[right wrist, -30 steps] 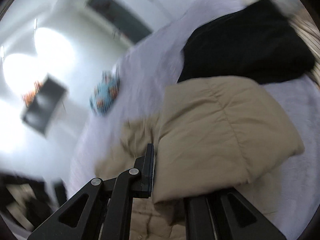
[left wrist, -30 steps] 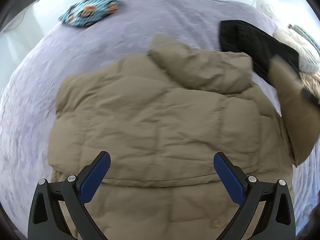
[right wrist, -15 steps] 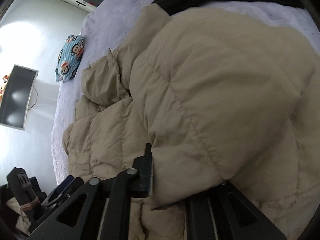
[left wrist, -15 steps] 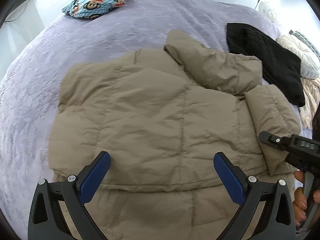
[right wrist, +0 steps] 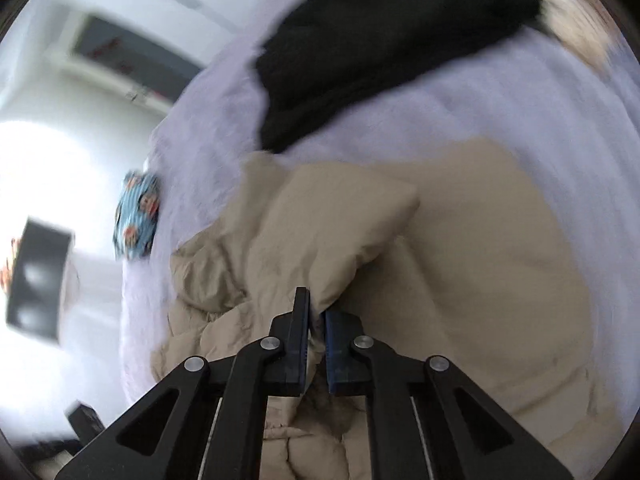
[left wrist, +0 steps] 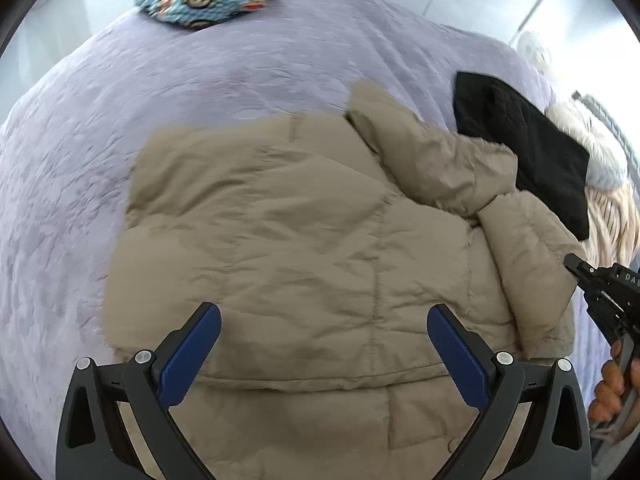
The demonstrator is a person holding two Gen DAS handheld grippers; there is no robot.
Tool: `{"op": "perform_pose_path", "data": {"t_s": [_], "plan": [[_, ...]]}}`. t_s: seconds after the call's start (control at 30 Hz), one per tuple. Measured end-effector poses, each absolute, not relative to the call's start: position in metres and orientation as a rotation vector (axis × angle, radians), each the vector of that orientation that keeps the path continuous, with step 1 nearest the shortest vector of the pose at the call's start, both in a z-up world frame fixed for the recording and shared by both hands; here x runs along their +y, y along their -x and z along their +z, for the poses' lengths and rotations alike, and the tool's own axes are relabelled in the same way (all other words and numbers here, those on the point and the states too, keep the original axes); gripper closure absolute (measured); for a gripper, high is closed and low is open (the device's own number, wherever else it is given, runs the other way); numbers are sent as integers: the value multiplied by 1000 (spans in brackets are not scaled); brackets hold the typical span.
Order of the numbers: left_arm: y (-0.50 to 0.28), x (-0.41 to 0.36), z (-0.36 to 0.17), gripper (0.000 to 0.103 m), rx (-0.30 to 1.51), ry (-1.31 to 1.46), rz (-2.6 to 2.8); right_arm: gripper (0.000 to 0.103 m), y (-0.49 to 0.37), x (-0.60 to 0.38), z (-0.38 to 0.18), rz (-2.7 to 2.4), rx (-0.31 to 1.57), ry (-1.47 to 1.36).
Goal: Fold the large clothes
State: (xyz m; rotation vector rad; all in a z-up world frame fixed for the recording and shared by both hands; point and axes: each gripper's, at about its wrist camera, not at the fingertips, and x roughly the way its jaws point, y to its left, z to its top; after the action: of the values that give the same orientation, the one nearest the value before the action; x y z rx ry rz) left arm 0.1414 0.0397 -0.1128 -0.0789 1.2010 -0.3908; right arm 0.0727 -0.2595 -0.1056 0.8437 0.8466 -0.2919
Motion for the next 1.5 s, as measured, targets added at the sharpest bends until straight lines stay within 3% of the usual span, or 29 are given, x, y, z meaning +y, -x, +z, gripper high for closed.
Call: {"op": "perform_pose_path", "data": {"t_s": [0.27, 0.37, 0.43, 0.67, 0.73, 0.77, 0.83, 0.87, 0.9, 0.97, 1.0, 1.03, 1.07, 1.3, 1.5], "plan": [[-147, 79, -104, 0, 1204, 314, -477, 93, -122, -140, -113, -8, 1055, -534], [-150, 84, -101, 0, 1201, 378, -509, 68, -117, -111, -131, 49, 1161, -473], [-151, 82, -101, 0, 1209, 404, -542, 40, -106, -108, -134, 69, 1181, -497], [-151, 36, -124, 0, 1311, 339, -648, 39, -23, -198, -132, -107, 1138, -727], [-153, 18, -133, 4, 1331, 298, -639, 39, 5, -231, -142, -177, 1147, -842], [-154, 9, -137, 13, 1337, 276, -633, 39, 20, -248, -148, -221, 1148, -899], [-158, -5, -144, 41, 1352, 263, -647, 39, 46, -275, -155, -290, 1117, -988], [-161, -13, -148, 69, 1372, 266, -664, 39, 57, -287, -155, -314, 1086, -1023], [-162, -18, -151, 90, 1386, 266, -668, 39, 65, -297, -155, -345, 1056, -1045], [-162, -22, -148, 90, 1372, 278, -658, 39, 74, -317, -157, -401, 1002, -1092], [-158, -20, -142, 90, 1346, 276, -662, 50, 72, -322, -159, -413, 980, -1112], [-156, -18, -137, 90, 1327, 269, -665, 86, 70, -328, -161, -422, 967, -1130], [-151, -13, -133, 90, 1304, 254, -663, 95, 67, -333, -163, -428, 968, -1146], [-140, 12, -155, 90, 1339, 132, -575, 95, 37, -308, -179, -358, 1028, -1048], [-135, 25, -129, 90, 1292, 54, -519, 95, 45, -308, -189, -353, 1017, -1090]]}}
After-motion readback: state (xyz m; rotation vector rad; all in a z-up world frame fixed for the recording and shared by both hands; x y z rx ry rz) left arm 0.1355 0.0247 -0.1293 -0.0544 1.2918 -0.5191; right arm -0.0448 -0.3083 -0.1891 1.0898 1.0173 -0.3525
